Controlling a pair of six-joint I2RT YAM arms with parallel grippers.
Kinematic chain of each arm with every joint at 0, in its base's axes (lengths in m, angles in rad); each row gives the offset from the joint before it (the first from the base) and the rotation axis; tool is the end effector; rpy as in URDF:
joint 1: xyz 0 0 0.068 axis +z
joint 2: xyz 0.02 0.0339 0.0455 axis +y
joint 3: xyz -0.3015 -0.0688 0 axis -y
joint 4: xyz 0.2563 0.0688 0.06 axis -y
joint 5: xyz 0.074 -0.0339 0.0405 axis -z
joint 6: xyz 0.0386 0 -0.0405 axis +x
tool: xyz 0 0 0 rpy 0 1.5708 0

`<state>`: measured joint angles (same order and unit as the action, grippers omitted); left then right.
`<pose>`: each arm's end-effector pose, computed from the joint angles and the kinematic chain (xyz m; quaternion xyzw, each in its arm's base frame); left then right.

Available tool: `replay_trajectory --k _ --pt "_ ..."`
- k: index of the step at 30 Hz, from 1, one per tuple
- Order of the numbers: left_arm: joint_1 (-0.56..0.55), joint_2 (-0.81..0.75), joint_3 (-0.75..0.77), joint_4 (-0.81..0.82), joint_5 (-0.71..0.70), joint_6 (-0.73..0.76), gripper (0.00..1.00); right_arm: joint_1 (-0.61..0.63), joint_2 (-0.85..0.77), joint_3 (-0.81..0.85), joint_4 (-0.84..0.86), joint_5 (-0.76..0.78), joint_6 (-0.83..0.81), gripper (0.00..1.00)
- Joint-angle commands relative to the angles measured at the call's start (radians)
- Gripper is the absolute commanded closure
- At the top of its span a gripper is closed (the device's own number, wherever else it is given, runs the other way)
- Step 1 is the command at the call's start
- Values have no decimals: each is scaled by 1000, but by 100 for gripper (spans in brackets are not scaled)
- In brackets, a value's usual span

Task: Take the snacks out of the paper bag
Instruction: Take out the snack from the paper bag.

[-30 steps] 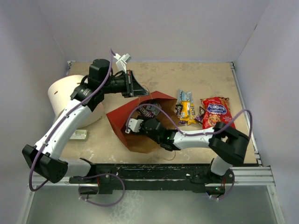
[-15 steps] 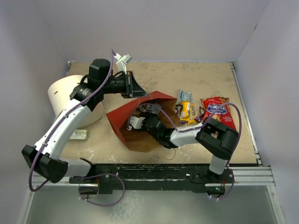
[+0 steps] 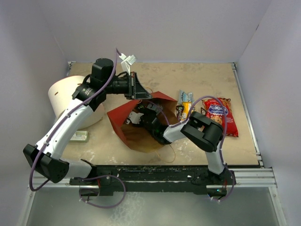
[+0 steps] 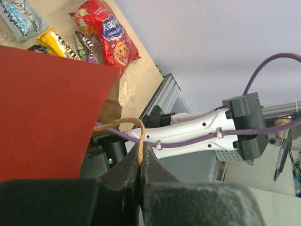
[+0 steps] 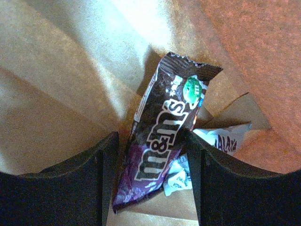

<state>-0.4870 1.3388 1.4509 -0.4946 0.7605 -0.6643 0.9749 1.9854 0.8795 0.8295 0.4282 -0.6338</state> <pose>0.2467 -0.1607 0.4572 0.1388 0.7848 -0.5410 0.2686 0.2462 0.3344 0.1575 -0.4727 0.6330 -0.0670 0.6094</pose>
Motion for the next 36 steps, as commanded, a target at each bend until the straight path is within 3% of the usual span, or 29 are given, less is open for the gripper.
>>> replay_trajectory --k 1,6,13,18,24,31,36 --pt "-10 6 64 34 38 34 100 -48 31 73 98 41 128 40" --pt "-13 18 85 14 33 43 100 -64 90 135 91 38 136 48" --pt "-13 13 111 -40 -10 65 100 -75 79 167 75 48 121 82" --pt "-10 13 117 -72 -46 72 100 -73 -4 96 43 6 81 96" --pt "4 0 96 -86 -98 56 100 -57 -205 -38 -65 -204 152 100" --pt "14 -51 0 17 -150 -33 100 -50 -413 -142 -222 -637 258 100" --pt "15 -95 -35 30 -205 -44 100 -50 -537 -210 -262 -752 339 100"
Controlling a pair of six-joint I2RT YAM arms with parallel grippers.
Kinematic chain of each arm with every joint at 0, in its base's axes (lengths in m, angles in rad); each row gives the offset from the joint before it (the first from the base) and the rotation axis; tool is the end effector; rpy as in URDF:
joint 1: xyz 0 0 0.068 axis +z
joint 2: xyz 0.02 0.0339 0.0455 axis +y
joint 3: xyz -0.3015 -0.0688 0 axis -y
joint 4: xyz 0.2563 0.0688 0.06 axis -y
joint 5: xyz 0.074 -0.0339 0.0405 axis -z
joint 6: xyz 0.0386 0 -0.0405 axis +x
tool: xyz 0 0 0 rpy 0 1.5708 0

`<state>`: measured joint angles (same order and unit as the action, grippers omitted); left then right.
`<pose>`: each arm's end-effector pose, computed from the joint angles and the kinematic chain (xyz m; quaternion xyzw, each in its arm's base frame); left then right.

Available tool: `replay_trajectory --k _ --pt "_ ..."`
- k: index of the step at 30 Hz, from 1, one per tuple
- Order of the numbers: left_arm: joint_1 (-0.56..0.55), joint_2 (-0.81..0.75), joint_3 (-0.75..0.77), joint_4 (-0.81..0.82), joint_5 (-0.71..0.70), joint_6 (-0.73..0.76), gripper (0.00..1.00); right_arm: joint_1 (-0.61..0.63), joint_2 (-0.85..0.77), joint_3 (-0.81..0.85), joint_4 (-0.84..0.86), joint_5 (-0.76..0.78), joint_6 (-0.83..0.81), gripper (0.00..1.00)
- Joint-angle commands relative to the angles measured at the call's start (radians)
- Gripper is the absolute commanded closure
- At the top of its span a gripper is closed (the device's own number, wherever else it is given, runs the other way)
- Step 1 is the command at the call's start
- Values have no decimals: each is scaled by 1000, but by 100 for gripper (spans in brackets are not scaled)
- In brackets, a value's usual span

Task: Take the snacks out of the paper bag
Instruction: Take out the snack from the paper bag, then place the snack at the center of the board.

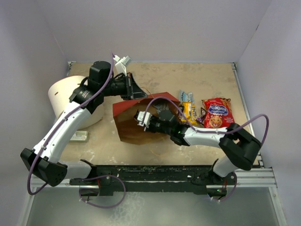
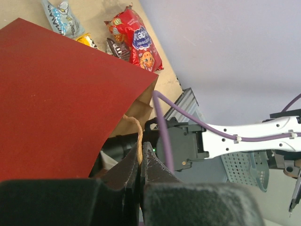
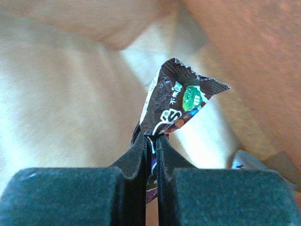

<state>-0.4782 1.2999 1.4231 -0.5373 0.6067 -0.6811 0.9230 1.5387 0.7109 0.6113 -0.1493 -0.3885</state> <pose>0.2412 -0.1498 0.4525 0.0815 0.8116 -0.4950 0.2995 0.1990 0.2726 0.2426 -0.5109 0.5875 0.2211 0.5873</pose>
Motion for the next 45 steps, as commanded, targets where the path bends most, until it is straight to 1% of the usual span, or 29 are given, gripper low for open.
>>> replay_trajectory --k 1,5,7,11,13,16,19,21,23,24,25,27,29,30,31,33,35,38,42,43,45 --pt "7 -59 -8 69 -57 -26 100 2 -124 -52 -56 -174 110 100" --pt "7 -55 -6 51 -76 -15 100 2 -288 -66 -132 -144 167 100" --pt "9 -57 -6 38 -96 -6 100 2 -374 -33 -215 -132 181 100" --pt "15 -58 1 -5 -152 12 100 2 -525 101 -421 -61 192 100" --pt "21 -57 10 -40 -198 19 100 2 -570 187 -512 8 210 100" --pt "34 -51 24 -79 -228 36 100 2 -607 347 -628 64 251 100" --pt "36 -55 25 -91 -248 43 100 2 -637 444 -659 244 316 100" --pt "36 -62 20 -89 -245 33 100 2 -645 493 -656 466 388 100" --pt "36 -65 23 -86 -233 28 100 -1 -620 568 -713 692 460 100" --pt "36 -63 30 -91 -227 29 100 -7 -594 606 -755 778 475 100" --pt "36 -62 42 -98 -218 33 100 -25 -566 636 -791 840 485 100" --pt "36 -57 55 -102 -196 47 100 -80 -498 674 -885 881 513 100" --pt "36 -62 54 -97 -186 44 100 -176 -455 678 -985 834 585 100" --pt "36 -66 50 -90 -183 37 100 -233 -438 671 -1022 787 631 100" --pt "36 -71 42 -79 -180 27 100 -285 -426 655 -1051 708 671 100" --pt "36 -76 22 -48 -170 3 100 -364 -403 606 -1084 606 723 100" --pt "36 -72 13 -24 -155 -15 100 -416 -379 545 -1101 509 769 100" --pt "36 -51 20 -1 -125 -27 100 -479 -346 435 -1074 392 839 100" --pt "36 -29 33 23 -108 -40 100 -610 -328 307 -935 196 931 100" --pt "36 -26 35 30 -102 -43 100 -629 -319 267 -909 166 946 100" --pt "36 -15 40 33 -96 -47 100 -651 -285 254 -890 164 956 100"
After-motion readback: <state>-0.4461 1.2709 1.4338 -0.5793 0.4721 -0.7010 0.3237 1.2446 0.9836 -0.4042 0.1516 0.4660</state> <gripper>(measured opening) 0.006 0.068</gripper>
